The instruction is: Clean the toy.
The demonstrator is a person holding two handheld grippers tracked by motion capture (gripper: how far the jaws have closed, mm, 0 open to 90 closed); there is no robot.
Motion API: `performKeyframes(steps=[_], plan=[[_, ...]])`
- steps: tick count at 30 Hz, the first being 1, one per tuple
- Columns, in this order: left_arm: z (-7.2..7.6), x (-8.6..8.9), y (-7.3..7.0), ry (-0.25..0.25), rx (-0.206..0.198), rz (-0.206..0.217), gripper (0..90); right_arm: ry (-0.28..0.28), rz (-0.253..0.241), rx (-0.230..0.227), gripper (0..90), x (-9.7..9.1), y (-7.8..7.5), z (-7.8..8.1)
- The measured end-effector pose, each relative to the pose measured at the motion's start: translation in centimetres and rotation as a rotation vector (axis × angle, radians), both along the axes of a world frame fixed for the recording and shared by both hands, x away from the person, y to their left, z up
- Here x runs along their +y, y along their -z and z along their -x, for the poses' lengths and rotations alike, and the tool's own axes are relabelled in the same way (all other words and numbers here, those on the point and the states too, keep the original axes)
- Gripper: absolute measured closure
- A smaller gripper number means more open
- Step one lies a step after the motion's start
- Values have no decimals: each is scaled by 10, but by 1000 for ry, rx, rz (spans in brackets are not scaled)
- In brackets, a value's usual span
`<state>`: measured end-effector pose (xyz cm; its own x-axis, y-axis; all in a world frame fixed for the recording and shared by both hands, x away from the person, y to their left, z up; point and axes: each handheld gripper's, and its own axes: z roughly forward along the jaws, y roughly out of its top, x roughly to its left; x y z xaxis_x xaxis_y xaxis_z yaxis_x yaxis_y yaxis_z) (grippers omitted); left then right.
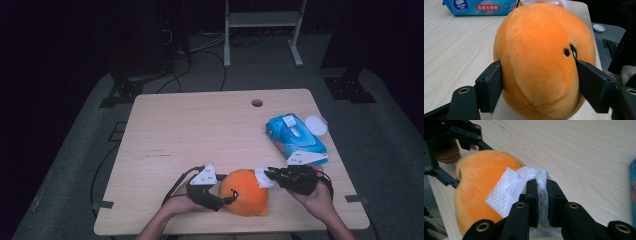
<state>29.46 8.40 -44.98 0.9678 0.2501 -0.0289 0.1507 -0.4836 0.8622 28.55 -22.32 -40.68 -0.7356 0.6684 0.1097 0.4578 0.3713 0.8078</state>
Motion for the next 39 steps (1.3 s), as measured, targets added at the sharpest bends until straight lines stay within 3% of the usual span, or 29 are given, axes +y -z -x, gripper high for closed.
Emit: performKeyframes(steps=[5,7,12,14,15,16,17,19,21,22,24,25,26,27,28,30,31,32,33,34,36,38,39], plan=[[0,0,-2,5,15,-4,215,-31,11,-20,801,13,-3,4],[-2,1,-8,17,56,6,173,-47,-5,-17,802,14,-4,7],[-11,-2,-14,4,142,80,83,-94,-10,-23,802,16,-5,12],[-15,-6,-11,-4,188,79,53,-121,-15,-23,802,19,-7,14],[-15,-6,-11,-4,188,79,49,-131,-16,-22,802,20,-7,15],[-16,-11,-6,4,227,69,50,-135,-11,-25,802,22,-7,15],[-16,-12,-4,3,228,69,59,-135,-11,-26,802,22,-7,15],[-15,-12,-6,-17,201,68,188,-120,-7,-25,801,21,-6,14],[-11,-13,-12,-23,121,82,331,-98,-17,-19,802,18,-5,11],[-8,-14,-15,-30,63,94,354,-87,-26,-20,802,16,-6,9],[-4,-16,-21,-49,-52,96,374,-64,-34,-39,802,15,-10,9],[-4,-16,-21,-49,-52,96,374,-64,-34,-39,802,15,-10,9],[-3,-16,-23,-56,-121,102,374,-46,-51,-61,802,14,-17,7],[-3,-17,-21,-52,-147,95,370,-42,-54,-64,802,13,-18,7],[-3,-18,-17,-40,-139,80,352,-39,-63,-65,801,14,-18,5],[-7,-17,-11,-32,-44,93,248,-36,-54,-41,801,17,-13,1],[-7,-17,-11,-32,-44,93,202,-36,-54,-41,801,17,-13,1],[-11,-15,-12,-41,2,92,202,-38,-47,-28,802,19,-7,1],[-12,-13,-13,-45,18,101,114,-44,-48,-19,803,24,-2,4],[-15,-9,-17,-66,56,128,108,-50,-46,-25,803,25,-4,5],[-17,-8,-17,-76,70,130,99,-77,-39,-45,803,31,-7,12],[-16,-9,-13,-56,86,100,113,-87,-35,-50,803,33,-7,14],[-13,-10,-9,-49,63,90,198,-94,-10,-67,802,35,-8,16]])
